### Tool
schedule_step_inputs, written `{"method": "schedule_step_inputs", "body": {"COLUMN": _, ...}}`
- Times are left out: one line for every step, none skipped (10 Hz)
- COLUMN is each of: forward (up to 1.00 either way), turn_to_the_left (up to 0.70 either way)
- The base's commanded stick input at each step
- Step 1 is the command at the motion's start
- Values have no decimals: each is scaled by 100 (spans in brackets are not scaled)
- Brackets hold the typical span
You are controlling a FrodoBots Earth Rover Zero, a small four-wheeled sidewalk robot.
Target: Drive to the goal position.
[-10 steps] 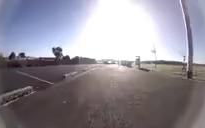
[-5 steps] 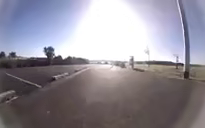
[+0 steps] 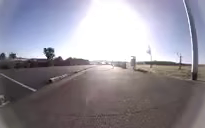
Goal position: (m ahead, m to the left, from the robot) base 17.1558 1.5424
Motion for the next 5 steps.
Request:
{"method": "schedule_step_inputs", "body": {"forward": 70, "turn_to_the_left": 0}}
{"method": "schedule_step_inputs", "body": {"forward": 70, "turn_to_the_left": 0}}
{"method": "schedule_step_inputs", "body": {"forward": 70, "turn_to_the_left": 0}}
{"method": "schedule_step_inputs", "body": {"forward": 70, "turn_to_the_left": 0}}
{"method": "schedule_step_inputs", "body": {"forward": 70, "turn_to_the_left": 0}}
